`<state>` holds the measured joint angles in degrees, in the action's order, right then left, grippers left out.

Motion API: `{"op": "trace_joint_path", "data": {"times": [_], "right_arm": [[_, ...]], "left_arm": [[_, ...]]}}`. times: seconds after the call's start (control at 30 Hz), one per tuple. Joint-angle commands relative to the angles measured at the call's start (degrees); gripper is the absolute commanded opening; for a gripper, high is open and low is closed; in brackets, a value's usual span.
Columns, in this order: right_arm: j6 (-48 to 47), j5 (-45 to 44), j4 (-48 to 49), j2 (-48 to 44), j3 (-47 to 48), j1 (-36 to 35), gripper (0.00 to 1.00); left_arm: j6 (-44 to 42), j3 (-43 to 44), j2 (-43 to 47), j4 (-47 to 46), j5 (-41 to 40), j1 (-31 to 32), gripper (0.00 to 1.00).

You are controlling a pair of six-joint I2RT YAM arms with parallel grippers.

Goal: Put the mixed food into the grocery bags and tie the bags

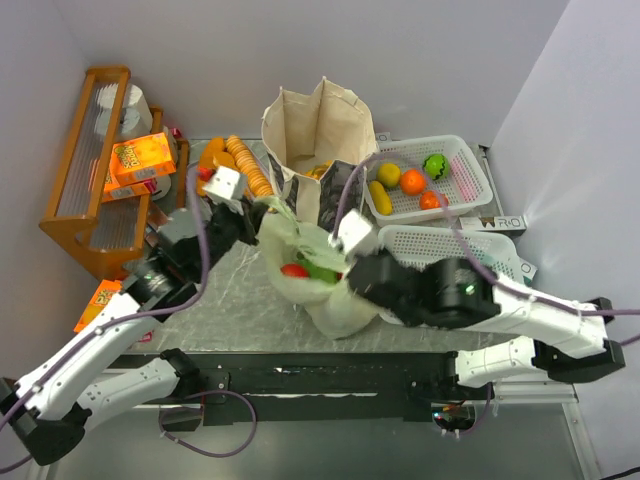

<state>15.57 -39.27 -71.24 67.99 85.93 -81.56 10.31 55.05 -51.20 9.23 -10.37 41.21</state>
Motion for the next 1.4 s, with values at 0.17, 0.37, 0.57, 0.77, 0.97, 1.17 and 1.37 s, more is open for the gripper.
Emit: {"op": "trace_joint_path", "data": {"times": [0.17, 0.37, 0.57, 0.77, 0.97, 1.17, 1.37], "right_arm": [[-43.07, -1.03, 44.78, -9.54, 7.84, 14.04, 0.00], [-39.05, 15.43, 43.74, -7.61, 7.16, 25.03, 0.00], [-29.99, 33.54, 48.21, -3.76, -9.45, 35.59, 0.00], [-29.02, 35.83, 45.32, 2.50, -7.45, 36.38, 0.00], [-29.11, 37.24, 43.13, 0.75, 0.80, 36.21, 0.00], [-28.76, 39.00, 44.78, -2.67, 4.60, 36.21, 0.00], [-30.78, 38.12, 48.39, -1.20, -0.32, 37.00, 0.00]], "left_arm": [[3.40, 15.70, 3.03, -6.59, 3.78, -0.34, 0.01], [4.88, 14.75, 5.67, -5.72, 1.58, -0.34, 0.01], [14.29, -2.36, 7.87, -8.26, -0.26, -0.26, 0.01], [13.61, -7.94, 10.94, -8.80, -2.99, -0.26, 0.01], [11.76, -5.58, 14.71, -8.80, -2.55, -0.34, 0.01], [12.54, 0.06, 15.69, -5.98, -1.41, -0.26, 0.01], [12.90, -2.92, 13.68, -6.16, -1.06, -0.34, 0.01]]}}
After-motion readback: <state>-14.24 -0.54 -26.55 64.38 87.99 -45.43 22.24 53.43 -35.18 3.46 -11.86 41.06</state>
